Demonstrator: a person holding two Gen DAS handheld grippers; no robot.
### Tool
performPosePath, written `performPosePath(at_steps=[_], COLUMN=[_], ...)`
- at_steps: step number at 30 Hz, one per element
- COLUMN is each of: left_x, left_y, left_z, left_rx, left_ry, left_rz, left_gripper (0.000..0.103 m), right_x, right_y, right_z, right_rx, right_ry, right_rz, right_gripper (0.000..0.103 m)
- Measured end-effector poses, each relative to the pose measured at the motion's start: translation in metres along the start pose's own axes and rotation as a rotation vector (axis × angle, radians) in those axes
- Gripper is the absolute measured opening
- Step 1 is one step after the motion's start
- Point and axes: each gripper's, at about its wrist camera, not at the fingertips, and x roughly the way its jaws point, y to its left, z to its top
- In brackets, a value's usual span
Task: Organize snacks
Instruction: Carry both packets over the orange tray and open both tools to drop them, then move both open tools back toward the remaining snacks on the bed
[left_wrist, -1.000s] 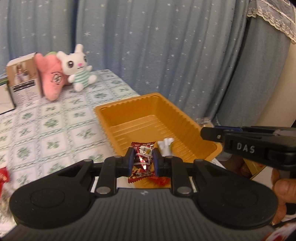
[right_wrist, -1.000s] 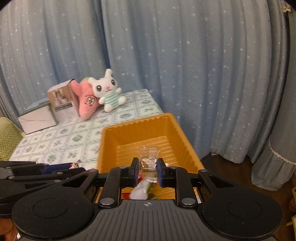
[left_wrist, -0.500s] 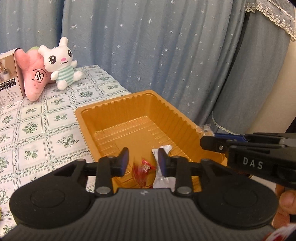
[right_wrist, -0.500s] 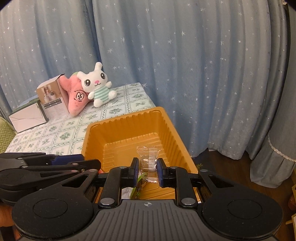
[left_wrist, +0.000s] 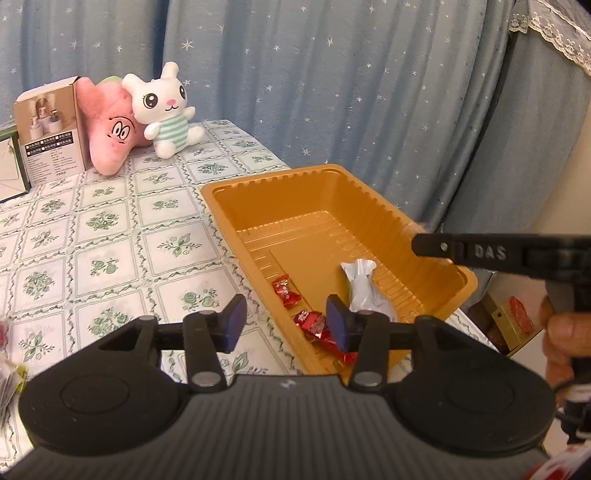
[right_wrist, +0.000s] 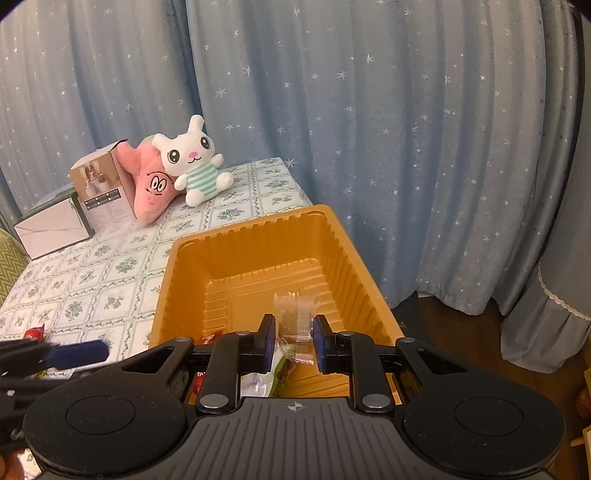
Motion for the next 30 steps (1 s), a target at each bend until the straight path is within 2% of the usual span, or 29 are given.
performPosePath(at_steps=[4,8,14,16,21,30], left_x=[-0.009,-0.024,-0.058,-0.073,-0.113,-0.181], left_y=[0.005,0.012,0.03,0.036,0.053,0.095], left_z=[-0.006,-0.014,-0.026,-0.031,-0.042,-0.064], left_rx=[-0.003,-0.017,-0.055,-0.063,-0.079,-0.136], left_ry=[-0.001,-0.002,-0.011,-0.017,-0.026,-0.027], left_rz=[0.015,0.043,0.099,0.126,0.19,0.327], left_gripper=[0.051,0.054,0.06,0.063,0.067,0.078], right_x=[0.004,-0.007,-0.035,-0.047,-0.074,-0.095], right_y=[-0.002,0.0,0.018,0.03,0.064,0.142], right_z=[0.001,-0.001,0.001,0.001,-0.003,-0.032], right_rx=[0.018,0.034,0.034,0.032,0.015,-0.054], right_ry=[0.019,0.007,-0.008,-0.022,-0.037,0.006], right_rz=[0.014,0.02,0.047,0.066,0.116,0.22], right_gripper=[0.022,0.039,0.042,0.044,0.055,0.058])
